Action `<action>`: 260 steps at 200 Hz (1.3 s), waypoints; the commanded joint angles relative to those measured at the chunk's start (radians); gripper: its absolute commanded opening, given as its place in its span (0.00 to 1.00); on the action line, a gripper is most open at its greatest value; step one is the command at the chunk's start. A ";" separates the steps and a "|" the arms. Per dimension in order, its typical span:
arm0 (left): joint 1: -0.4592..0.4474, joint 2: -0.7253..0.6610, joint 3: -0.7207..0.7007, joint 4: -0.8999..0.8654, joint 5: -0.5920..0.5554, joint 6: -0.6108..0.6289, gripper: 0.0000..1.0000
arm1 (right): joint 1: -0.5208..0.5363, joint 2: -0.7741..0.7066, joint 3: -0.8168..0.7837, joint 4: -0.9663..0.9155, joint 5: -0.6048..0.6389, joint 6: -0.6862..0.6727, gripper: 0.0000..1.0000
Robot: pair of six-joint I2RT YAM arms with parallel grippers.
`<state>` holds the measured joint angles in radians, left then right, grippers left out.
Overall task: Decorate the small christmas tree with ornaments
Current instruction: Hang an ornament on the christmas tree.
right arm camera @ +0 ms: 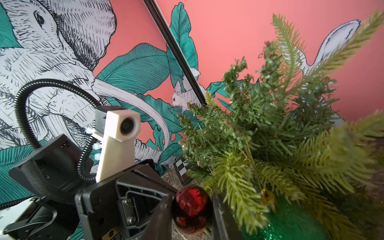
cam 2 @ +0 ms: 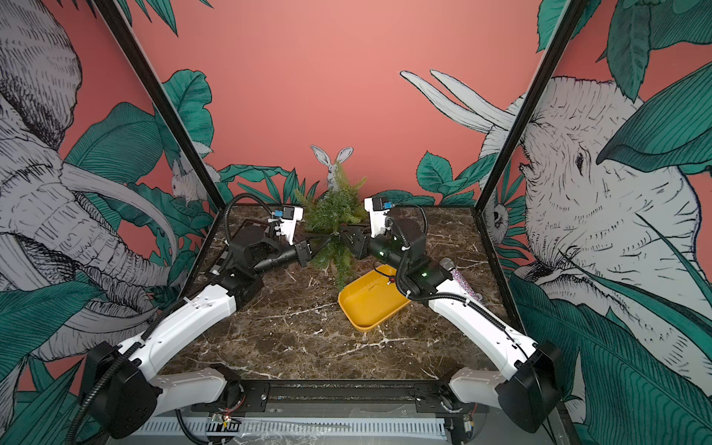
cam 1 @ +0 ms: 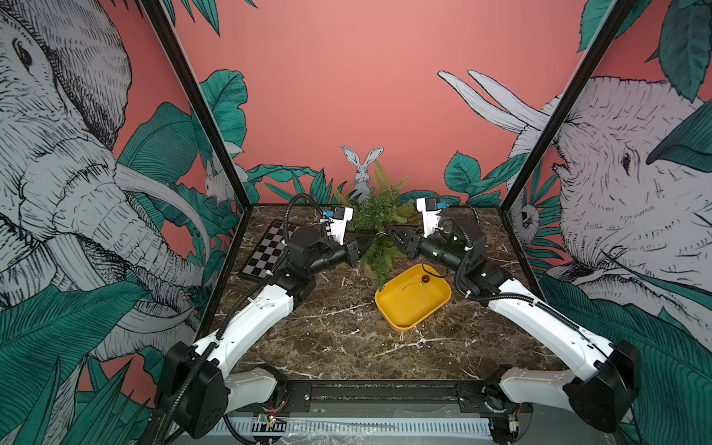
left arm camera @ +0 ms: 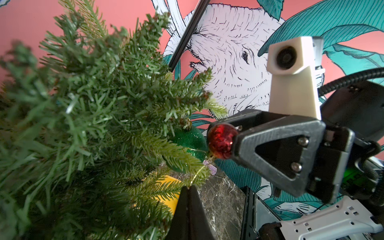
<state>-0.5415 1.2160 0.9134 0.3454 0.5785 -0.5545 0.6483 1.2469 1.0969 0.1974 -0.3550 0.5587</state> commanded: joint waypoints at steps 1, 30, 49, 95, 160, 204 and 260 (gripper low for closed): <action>0.003 -0.032 -0.009 0.011 0.014 0.022 0.00 | 0.006 -0.015 -0.009 0.084 -0.007 0.009 0.31; 0.003 -0.036 -0.014 0.006 0.015 0.032 0.00 | 0.006 -0.019 -0.024 0.103 -0.009 0.009 0.31; 0.003 -0.044 -0.028 0.029 0.051 0.027 0.00 | 0.007 -0.020 -0.029 0.112 -0.008 0.008 0.31; 0.002 -0.062 -0.038 0.052 0.072 0.031 0.00 | 0.006 -0.005 -0.044 0.177 -0.033 0.032 0.31; -0.005 -0.051 -0.018 0.028 0.074 0.063 0.00 | 0.006 0.019 -0.045 0.206 -0.053 0.034 0.30; -0.019 -0.062 -0.028 -0.013 0.045 0.119 0.00 | 0.006 0.012 -0.080 0.242 -0.048 0.032 0.30; -0.043 -0.081 -0.035 -0.063 -0.010 0.185 0.00 | 0.006 0.002 -0.107 0.268 -0.039 0.029 0.30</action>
<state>-0.5762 1.1694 0.8871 0.3157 0.6117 -0.4194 0.6483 1.2644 0.9993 0.3851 -0.3977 0.5915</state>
